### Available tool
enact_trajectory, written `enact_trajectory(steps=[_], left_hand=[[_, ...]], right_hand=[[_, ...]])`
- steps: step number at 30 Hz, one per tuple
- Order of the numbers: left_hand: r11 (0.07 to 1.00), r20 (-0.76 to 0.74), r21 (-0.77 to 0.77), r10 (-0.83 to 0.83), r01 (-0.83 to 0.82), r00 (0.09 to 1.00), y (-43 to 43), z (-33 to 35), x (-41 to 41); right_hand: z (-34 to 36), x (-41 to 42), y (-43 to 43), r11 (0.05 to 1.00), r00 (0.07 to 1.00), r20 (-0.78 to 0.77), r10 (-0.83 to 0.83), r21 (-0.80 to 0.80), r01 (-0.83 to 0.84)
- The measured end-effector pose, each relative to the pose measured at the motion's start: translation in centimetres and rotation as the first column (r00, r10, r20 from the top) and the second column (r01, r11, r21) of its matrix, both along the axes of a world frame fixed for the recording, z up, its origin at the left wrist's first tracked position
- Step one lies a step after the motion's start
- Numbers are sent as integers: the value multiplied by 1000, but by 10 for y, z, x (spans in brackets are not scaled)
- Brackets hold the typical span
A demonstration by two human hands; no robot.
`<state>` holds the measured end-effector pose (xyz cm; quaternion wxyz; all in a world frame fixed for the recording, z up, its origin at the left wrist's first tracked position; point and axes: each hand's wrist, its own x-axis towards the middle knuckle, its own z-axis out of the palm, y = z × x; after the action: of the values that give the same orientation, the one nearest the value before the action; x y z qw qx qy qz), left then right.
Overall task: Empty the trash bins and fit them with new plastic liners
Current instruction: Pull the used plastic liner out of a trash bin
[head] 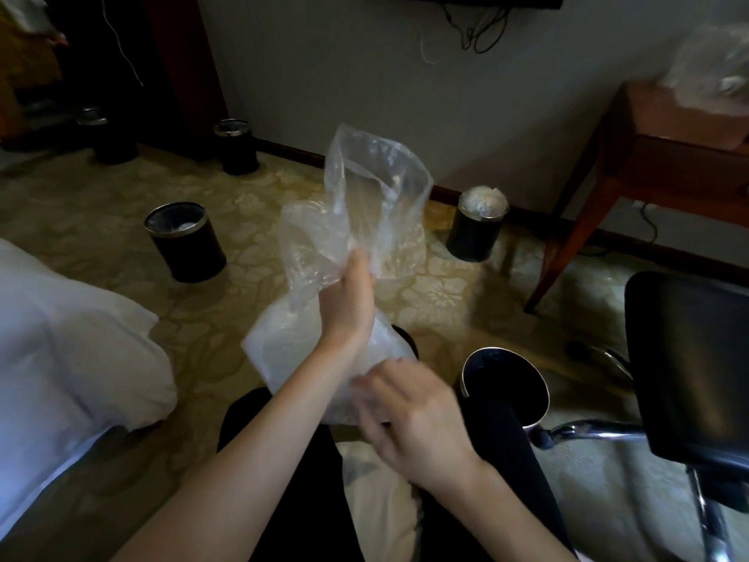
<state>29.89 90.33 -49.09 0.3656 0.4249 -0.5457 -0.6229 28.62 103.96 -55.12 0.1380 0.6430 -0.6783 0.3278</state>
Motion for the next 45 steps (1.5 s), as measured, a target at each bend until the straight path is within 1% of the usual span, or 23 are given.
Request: enact_trajectory(steps=[2, 3, 6, 7, 9, 11, 13, 15, 17, 19, 21, 23, 25, 27, 29, 30, 33, 35, 37, 39, 41, 43, 45], left_hand=[[997, 49, -61, -51, 54, 997, -2, 1, 4], [994, 65, -79, -74, 79, 995, -2, 2, 6], [989, 73, -75, -125, 131, 989, -2, 5, 7], [988, 47, -54, -142, 144, 989, -1, 6, 7], [986, 26, -29, -164, 165, 986, 3, 8, 6], [984, 121, -69, -152, 161, 981, 11, 4, 3], [983, 277, -123, -95, 134, 956, 22, 0, -3], [994, 269, -86, -40, 65, 962, 27, -4, -9], [999, 222, 17, -31, 28, 974, 31, -2, -10], [998, 210, 61, -42, 30, 977, 29, -4, -14], [998, 227, 53, -37, 26, 973, 24, -3, -13], [998, 215, 65, -24, 11, 976, 18, -3, -11], [997, 193, 71, -15, 2, 981, 14, 0, -7], [998, 165, 67, 0, -11, 986, 16, 8, -1], [996, 126, 70, 37, -46, 991, 15, 11, 1], [995, 86, 81, 47, -54, 995, 15, 12, 0], [982, -39, 189, 18, -10, 999, 17, 11, -3], [984, -7, 174, -36, 37, 999, 21, 10, -8], [988, 96, 144, -79, 64, 992, 24, 10, -11], [988, 190, 139, -92, 66, 978, 24, 6, -14], [990, 229, 120, -98, 72, 968, 23, -1, -17], [989, 218, 127, -103, 76, 971, 28, -1, -15], [986, 242, 127, -135, 107, 961, 30, -4, -13]], right_hand=[[11, -15, -4, 985, 983, 57, -175, 1, 175], [16, -23, -7, 967, 964, 97, -249, 86, 242], [17, -41, -13, 903, 921, 259, -290, 392, 174], [14, -41, -14, 897, 904, 305, -301, 411, 160], [6, -33, -15, 898, 855, 357, -375, 368, 241], [-1, -22, -16, 867, 815, 330, -476, 333, 371], [-7, -9, -17, 844, 830, 210, -517, 286, 454], [-12, 3, -18, 871, 876, 75, -476, 180, 457], [-19, 14, -17, 940, 944, -5, -329, 92, 328], [-24, 18, -13, 988, 993, 5, -117, 99, 116], [-22, 14, -7, 996, 998, 59, -3, 87, -2], [-12, 4, -1, 998, 993, 104, -58, 12, 58], [0, -13, 0, 975, 969, 125, -213, -39, 219], [12, -31, -4, 950, 940, 140, -311, 85, 301], [17, -44, -9, 919, 928, 177, -329, 286, 271], [17, -47, -11, 909, 928, 177, -329, 324, 261], [9, -38, -13, 913, 918, 127, -375, 224, 342], [2, -28, -14, 900, 905, 76, -419, 171, 402], [-4, -19, -15, 898, 905, -24, -425, 118, 425], [-7, -11, -17, 919, 919, -87, -384, 63, 390], [-8, -2, -20, 948, 952, -79, -296, 96, 303], [-8, 5, -21, 963, 988, 8, -152, 228, 146], [-7, 2, -21, 927, 988, 144, -56, 374, -2]])
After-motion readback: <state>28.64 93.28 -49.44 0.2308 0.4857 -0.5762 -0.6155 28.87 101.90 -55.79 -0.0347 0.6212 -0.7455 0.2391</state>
